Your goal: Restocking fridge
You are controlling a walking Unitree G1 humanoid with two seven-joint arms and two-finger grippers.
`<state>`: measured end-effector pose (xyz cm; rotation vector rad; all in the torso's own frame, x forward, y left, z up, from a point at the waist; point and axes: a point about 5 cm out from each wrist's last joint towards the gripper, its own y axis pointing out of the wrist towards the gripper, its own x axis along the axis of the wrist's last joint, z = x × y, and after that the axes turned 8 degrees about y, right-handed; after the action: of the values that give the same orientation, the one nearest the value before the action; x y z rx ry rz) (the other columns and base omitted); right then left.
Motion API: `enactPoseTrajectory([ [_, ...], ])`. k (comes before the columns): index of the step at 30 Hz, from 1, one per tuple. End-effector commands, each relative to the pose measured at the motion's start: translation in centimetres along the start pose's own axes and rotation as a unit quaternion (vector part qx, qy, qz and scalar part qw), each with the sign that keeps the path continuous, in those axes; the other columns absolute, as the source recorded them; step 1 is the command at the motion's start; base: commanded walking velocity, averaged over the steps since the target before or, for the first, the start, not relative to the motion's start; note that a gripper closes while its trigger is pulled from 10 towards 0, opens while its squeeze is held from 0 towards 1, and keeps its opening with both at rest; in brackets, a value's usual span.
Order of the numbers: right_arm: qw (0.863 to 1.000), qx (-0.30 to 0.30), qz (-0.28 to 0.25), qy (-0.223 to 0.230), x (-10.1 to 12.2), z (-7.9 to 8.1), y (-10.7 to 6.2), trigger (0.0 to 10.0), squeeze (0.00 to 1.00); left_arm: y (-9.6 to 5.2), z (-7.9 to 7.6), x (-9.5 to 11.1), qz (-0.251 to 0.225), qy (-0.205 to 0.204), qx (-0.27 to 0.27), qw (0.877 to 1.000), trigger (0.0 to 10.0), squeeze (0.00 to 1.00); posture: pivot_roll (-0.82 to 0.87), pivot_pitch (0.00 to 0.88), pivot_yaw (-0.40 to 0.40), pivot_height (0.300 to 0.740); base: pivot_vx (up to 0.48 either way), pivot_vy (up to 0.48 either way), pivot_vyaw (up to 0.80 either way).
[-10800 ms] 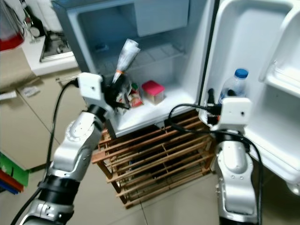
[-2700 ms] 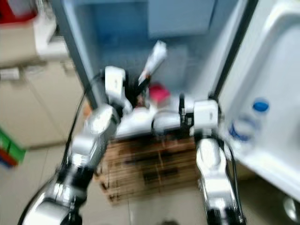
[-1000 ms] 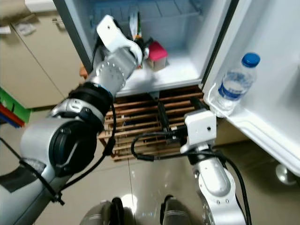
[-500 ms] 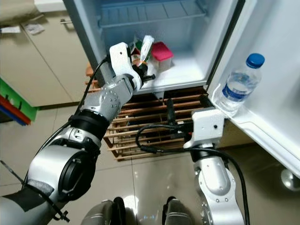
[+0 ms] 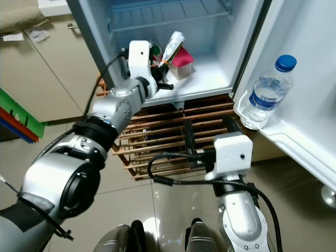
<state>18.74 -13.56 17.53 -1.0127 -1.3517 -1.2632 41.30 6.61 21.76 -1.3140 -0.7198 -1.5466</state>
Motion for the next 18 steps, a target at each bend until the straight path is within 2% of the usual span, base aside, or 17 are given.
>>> enactPoseTrajectory([
  [1,1.0,-0.003,0.0,0.001,0.3,0.2,-0.3,10.0,0.63,-0.1,0.6,0.4,-0.001,0.046,-0.001,0.999,10.0,0.0,-0.32,0.266,0.162,0.74,0.0,0.0,0.0],
  [2,1.0,-0.007,0.006,0.005,0.3,0.4,-0.9,10.0,0.63,-0.3,1.7,0.1,0.008,0.112,0.006,0.994,10.0,0.0,-0.3,0.29,0.182,0.74,0.0,0.0,0.0],
  [4,1.0,-0.009,0.012,0.01,0.2,0.7,-1.3,10.0,0.63,-0.6,2.7,-0.5,0.027,0.166,0.012,0.986,10.0,0.0,-0.3,0.303,0.195,0.74,0.0,0.0,0.0],
  [5,1.0,-0.01,0.014,0.012,0.2,0.9,-1.4,10.0,0.63,-0.7,3.0,-0.8,0.033,0.208,0.013,0.977,10.0,0.0,-0.29,0.312,0.203,0.74,0.0,0.0,0.0],
  [7,1.0,-0.013,0.016,0.017,0.2,1.1,-1.5,10.0,0.63,-0.9,3.7,-1.1,0.043,0.233,0.022,0.971,10.0,0.0,-0.29,0.317,0.207,0.74,0.0,0.0,0.0],
  [9,0.999,-0.016,0.019,0.022,0.3,1.4,-1.9,10.0,0.63,-1.1,4.2,-1.2,0.05,0.285,0.022,0.957,10.0,0.0,-0.27,0.343,0.227,0.74,0.0,0.0,0.0],
  [10,0.999,-0.016,0.019,0.022,0.3,1.4,-1.9,10.0,0.63,-1.1,4.2,-1.2,0.05,0.285,0.022,0.957,10.0,0.0,-0.27,0.343,0.227,0.74,0.0,0.0,0.0],
  [11,0.999,-0.018,0.02,0.025,0.3,1.5,-2.0,10.0,0.63,-1.2,4.4,-1.3,0.055,0.309,0.018,0.949,10.0,0.0,-0.27,0.343,0.227,0.74,0.0,0.0,0.0],
  [13,0.999,-0.018,0.023,0.035,0.4,2.4,-2.5,10.0,0.63,-1.3,4.8,-0.8,0.048,0.415,0.005,0.909,10.0,0.0,-0.25,0.375,0.255,0.74,0.0,0.0,0.0],
  [15,0.999,-0.017,0.022,0.038,0.6,2.9,-2.6,10.0,0.63,-1.3,4.8,-0.3,0.037,0.431,0.003,0.902,10.0,0.0,-0.25,0.377,0.257,0.74,0.0,0.0,0.0],
  [17,0.999,-0.011,0.014,0.038,0.9,3.2,-2.4,10.0,0.63,-1.1,4.4,0.2,0.018,0.425,-0.003,0.905,10.0,0.0,-0.25,0.383,0.263,0.74,0.0,0.0,0.0],
  [18,0.999,-0.007,0.009,0.035,1.1,3.4,-2.4,10.0,0.63,-1.0,3.9,0.6,0.001,0.409,-0.008,0.913,10.0,0.0,-0.25,0.387,0.267,0.74,0.0,0.0,0.0],
])
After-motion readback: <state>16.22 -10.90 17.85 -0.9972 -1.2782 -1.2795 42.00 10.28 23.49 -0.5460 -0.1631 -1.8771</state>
